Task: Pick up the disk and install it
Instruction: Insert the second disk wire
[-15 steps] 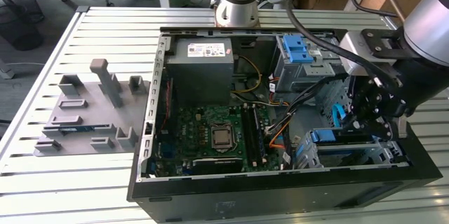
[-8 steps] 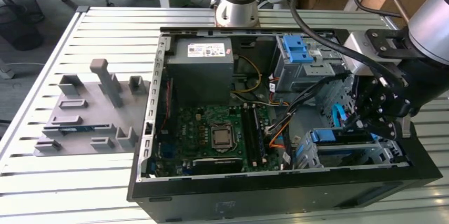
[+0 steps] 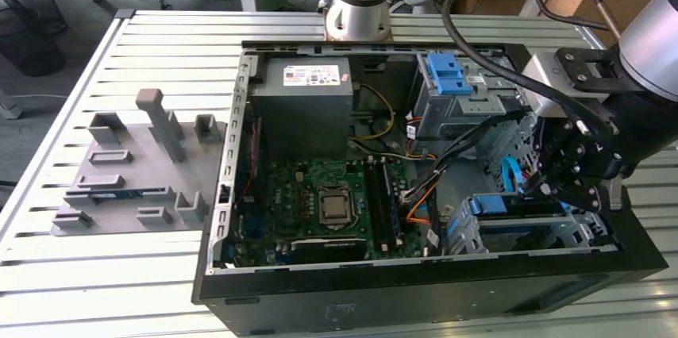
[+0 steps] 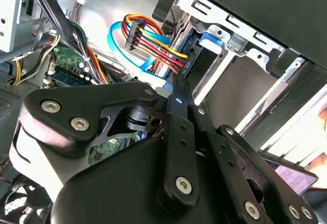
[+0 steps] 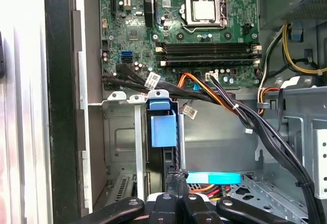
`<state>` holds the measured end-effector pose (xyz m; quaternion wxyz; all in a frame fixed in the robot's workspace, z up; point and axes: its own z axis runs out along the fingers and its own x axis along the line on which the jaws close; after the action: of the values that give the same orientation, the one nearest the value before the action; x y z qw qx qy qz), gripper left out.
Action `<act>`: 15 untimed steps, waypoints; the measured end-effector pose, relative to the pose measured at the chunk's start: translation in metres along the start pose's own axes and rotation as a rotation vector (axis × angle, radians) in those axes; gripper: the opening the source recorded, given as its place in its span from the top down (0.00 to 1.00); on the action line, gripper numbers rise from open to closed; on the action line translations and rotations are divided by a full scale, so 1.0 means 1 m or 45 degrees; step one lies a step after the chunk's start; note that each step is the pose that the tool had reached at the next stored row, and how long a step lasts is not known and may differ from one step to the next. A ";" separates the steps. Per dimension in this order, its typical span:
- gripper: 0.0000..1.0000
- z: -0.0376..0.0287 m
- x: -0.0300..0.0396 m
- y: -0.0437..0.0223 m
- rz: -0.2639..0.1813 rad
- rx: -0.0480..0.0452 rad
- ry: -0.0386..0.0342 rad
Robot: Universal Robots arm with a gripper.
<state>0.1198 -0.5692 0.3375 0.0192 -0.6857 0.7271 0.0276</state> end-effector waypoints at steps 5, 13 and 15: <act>0.89 0.0029 0.0002 -0.0006 0.000 0.000 0.0002; 0.89 0.0032 0.0002 -0.0008 0.000 0.000 -0.0007; 0.89 0.0009 0.0000 -0.0008 0.000 0.000 0.0000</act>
<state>0.1206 -0.5692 0.3366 0.0192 -0.6858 0.7271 0.0276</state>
